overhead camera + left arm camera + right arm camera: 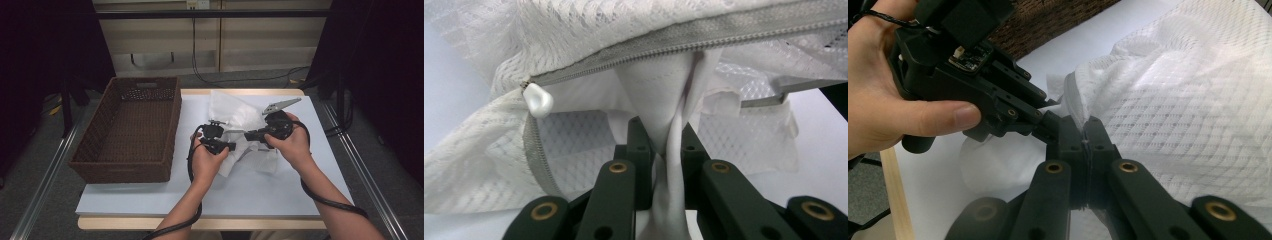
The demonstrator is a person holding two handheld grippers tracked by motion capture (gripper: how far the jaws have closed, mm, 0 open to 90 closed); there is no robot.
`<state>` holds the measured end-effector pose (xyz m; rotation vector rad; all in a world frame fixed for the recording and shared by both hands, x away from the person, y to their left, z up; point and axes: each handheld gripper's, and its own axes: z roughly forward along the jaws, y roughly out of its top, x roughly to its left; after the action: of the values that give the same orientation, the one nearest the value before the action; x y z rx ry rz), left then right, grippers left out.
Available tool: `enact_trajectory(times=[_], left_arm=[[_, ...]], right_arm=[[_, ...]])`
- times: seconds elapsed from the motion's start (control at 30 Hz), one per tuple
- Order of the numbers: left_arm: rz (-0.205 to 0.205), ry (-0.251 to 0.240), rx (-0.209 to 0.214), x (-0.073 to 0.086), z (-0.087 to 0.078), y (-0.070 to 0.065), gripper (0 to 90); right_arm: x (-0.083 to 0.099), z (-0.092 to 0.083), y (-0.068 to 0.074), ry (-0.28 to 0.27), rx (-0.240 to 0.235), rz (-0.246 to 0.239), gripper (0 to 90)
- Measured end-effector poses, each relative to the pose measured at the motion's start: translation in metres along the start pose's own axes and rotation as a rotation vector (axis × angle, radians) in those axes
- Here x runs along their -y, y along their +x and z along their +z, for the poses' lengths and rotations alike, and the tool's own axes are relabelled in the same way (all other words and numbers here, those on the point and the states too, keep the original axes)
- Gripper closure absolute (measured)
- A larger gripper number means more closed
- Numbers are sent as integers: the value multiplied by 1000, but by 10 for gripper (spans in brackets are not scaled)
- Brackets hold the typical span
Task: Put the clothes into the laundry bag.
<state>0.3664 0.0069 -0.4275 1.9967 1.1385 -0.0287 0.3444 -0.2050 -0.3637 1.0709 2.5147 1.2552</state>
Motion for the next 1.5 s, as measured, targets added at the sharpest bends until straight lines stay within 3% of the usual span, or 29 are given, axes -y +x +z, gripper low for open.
enact_trajectory(times=[0.3, 0.43, 0.67, 1.17, 1.5], left_arm=[[52, -16, 55, -5, 0, -19, 819], [69, -16, 54, -7, 5, -24, 819], [35, -35, 41, -7, 11, -13, 819], [10, -107, -3, -12, -7, -3, 818], [22, -97, -30, -11, 10, 3, 814]], right_arm=[[-2, 3, 2, 8, -4, -5, 900], [-2, 4, 2, 3, -5, -1, 900], [-2, 1, 3, 0, -16, 1, 900], [3, -3, -2, -3, -19, 7, 900], [1, 3, 2, 10, -25, 2, 900]])
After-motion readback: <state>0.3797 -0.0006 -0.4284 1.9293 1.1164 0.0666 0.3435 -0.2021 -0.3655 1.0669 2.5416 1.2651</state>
